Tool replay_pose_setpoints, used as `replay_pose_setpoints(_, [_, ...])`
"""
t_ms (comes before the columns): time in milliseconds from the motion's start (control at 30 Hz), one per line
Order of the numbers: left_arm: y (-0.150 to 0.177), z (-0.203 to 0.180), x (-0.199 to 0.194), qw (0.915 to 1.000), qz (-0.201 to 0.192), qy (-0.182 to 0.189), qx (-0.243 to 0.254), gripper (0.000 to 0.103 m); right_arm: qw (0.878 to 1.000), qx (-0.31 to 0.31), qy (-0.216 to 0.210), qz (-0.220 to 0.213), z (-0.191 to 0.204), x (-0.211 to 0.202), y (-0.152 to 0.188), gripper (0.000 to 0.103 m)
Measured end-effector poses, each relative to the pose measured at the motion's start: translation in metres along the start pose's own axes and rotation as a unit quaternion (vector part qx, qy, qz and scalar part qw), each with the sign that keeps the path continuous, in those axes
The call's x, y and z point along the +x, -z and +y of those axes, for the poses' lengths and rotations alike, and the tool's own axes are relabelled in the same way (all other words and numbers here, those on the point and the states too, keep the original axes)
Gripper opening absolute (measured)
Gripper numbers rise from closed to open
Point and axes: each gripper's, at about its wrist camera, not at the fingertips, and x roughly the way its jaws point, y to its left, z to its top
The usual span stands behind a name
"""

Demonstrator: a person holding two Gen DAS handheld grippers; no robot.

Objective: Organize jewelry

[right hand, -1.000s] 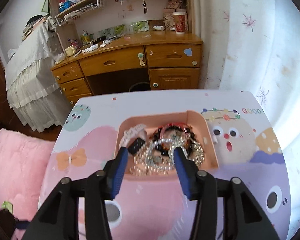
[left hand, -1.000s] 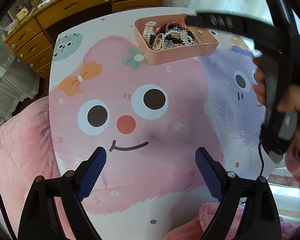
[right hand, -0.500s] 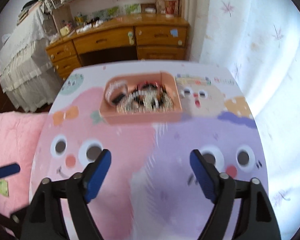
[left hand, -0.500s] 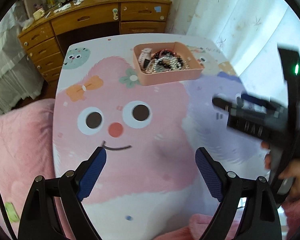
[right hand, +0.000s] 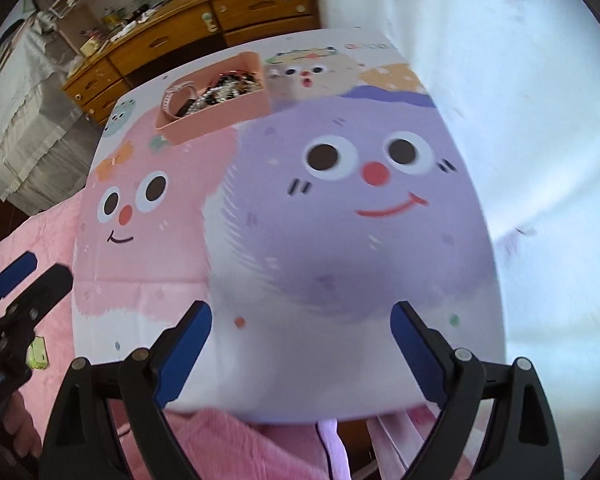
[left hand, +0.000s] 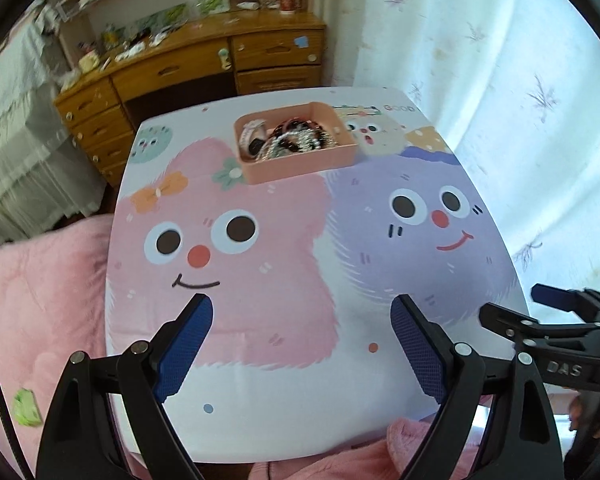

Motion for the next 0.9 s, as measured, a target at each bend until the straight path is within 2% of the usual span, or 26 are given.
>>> replay_pose_setpoints(167, [-0.014,-0.018,-0.036,0.9996,-0.019,0.019,-0.007,0.09,0.999,-0.005,0.009,-0.032,-0.002,-0.04,-0.002,0.092])
replay_pose_setpoints(267, [-0.013,-0.026,-0.059,0.9982,-0.059,-0.012,-0.001,0.102,0.998,-0.027,0.011,-0.062,0.007,-0.063,-0.002,0.092])
replay_pose_setpoints(367, [-0.004,-0.026,-0.073,0.9956,-0.087,-0.033,-0.014,0.102,0.994,-0.05,0.02,-0.097,0.015,-0.081,0.0,0.092])
replay_pose_setpoints(500, [0.009,-0.021,-0.068,0.9954,-0.064,-0.056,-0.044,0.102,0.99,-0.028,0.016,-0.137,0.012,-0.091,0.008,0.094])
replay_pose_setpoints(667, [0.02,-0.005,-0.07,0.9925,-0.063,-0.063,-0.083,0.102,0.985,-0.044,0.014,-0.168,0.016,-0.102,0.016,0.103])
replay_pose_setpoints(767, [0.024,-0.004,-0.07,0.9913,-0.062,-0.072,-0.092,0.102,0.983,-0.061,0.013,-0.17,0.024,-0.103,0.019,0.103])
replay_pose_setpoints(900, [0.025,-0.011,-0.069,0.9921,-0.06,-0.078,-0.078,0.102,0.984,-0.068,0.006,-0.166,0.025,-0.1,0.021,0.103])
